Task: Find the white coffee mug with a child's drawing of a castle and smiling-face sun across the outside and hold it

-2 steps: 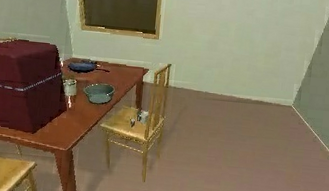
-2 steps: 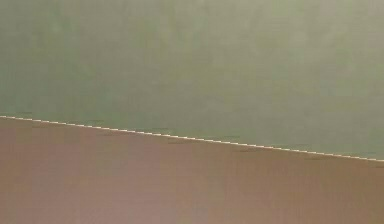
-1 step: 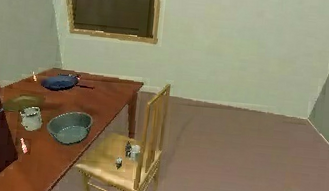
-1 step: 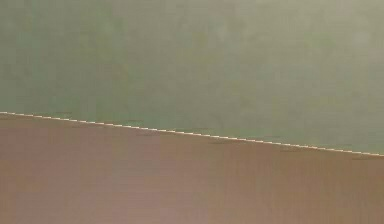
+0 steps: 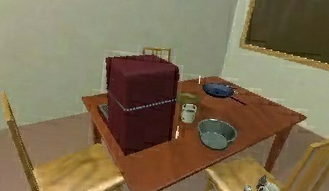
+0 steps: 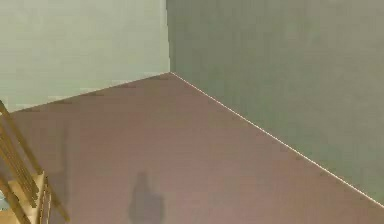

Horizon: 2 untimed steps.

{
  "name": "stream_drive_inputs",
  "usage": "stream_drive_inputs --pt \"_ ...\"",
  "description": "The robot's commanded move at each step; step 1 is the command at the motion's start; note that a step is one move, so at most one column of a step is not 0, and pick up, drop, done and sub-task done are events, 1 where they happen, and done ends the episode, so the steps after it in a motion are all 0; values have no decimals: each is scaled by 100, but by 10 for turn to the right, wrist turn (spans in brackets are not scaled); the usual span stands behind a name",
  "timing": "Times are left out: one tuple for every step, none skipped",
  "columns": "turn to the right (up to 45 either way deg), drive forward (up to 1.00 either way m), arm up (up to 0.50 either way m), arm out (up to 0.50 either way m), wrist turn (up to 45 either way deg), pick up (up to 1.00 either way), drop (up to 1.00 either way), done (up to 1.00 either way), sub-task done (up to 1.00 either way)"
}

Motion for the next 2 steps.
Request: stream_drive_inputs --pt "-450 0 0 0 0 0 0 0 0" --pt "-60 0 0 0 0 0 0 0 0"
